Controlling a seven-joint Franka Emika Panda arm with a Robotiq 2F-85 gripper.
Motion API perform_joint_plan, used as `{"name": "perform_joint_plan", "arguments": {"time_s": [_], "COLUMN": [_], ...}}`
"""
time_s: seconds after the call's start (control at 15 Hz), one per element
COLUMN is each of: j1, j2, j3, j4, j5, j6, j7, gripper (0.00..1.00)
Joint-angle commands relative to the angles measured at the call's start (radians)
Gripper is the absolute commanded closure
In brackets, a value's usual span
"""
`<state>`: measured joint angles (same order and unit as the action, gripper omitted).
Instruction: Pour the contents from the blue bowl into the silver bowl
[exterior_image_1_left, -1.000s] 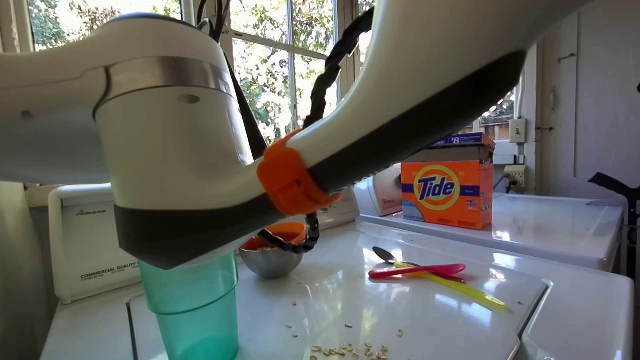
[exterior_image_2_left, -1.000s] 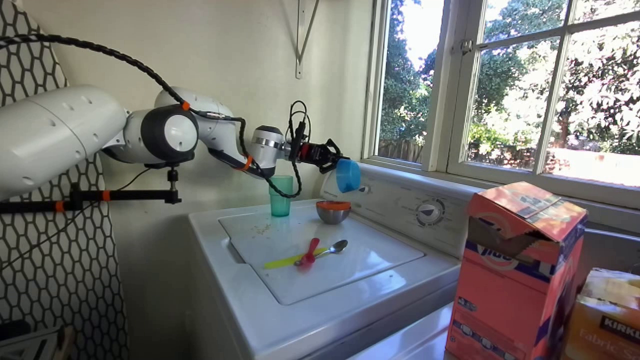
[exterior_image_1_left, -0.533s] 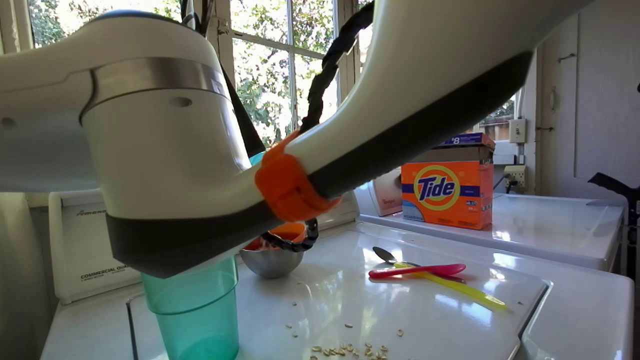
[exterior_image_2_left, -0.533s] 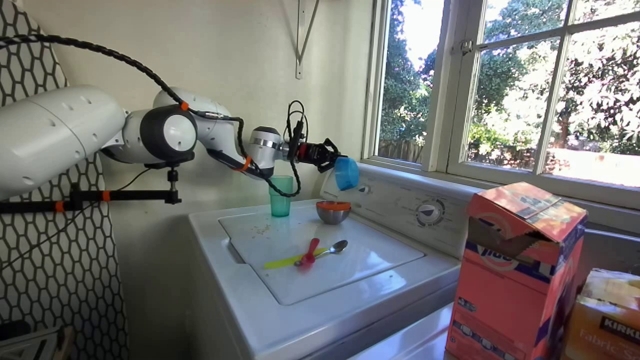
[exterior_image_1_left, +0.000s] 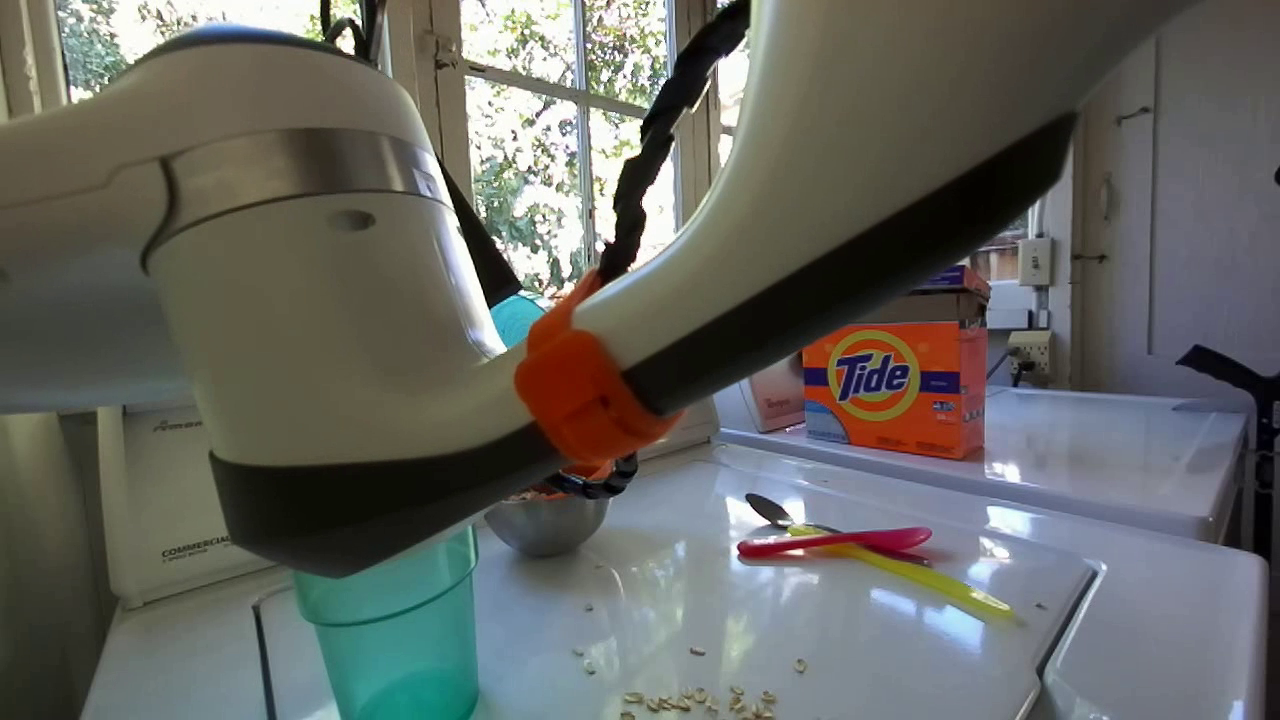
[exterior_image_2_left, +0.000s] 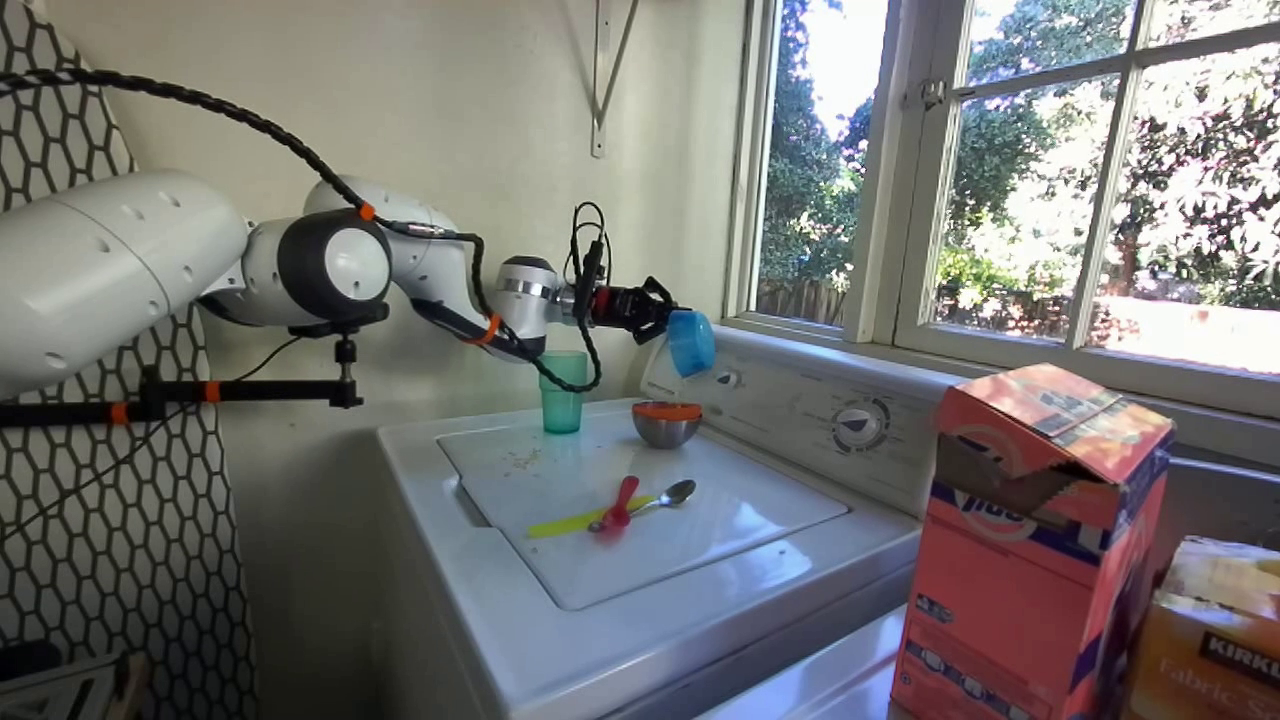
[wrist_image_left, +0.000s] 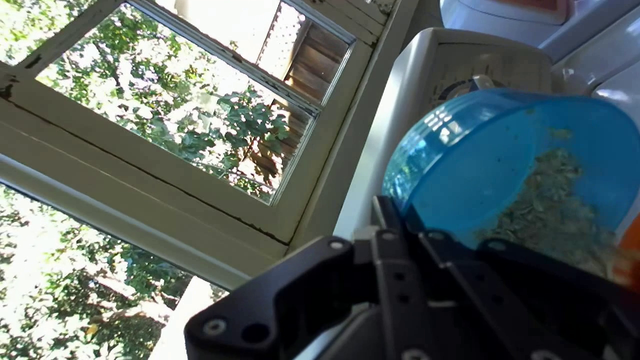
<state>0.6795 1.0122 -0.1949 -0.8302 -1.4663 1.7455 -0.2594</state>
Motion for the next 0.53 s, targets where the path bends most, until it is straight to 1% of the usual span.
{"name": "perform_joint_plan", "arguments": {"time_s": [0.0, 0.27, 0.47], "j1": [0.01, 0.015, 0.016], "j2": [-0.014, -0.023, -0.028], "j3": [-0.024, -0.028, -0.021], "j4": [-0.05, -0.069, -0.079], "j5": [-0.053, -0.066, -0.048], "j6": [0.041, 0.044, 0.028], "j7": [-0.014, -0.057, -0.093], "gripper": [0.99, 0.99, 0.99]}}
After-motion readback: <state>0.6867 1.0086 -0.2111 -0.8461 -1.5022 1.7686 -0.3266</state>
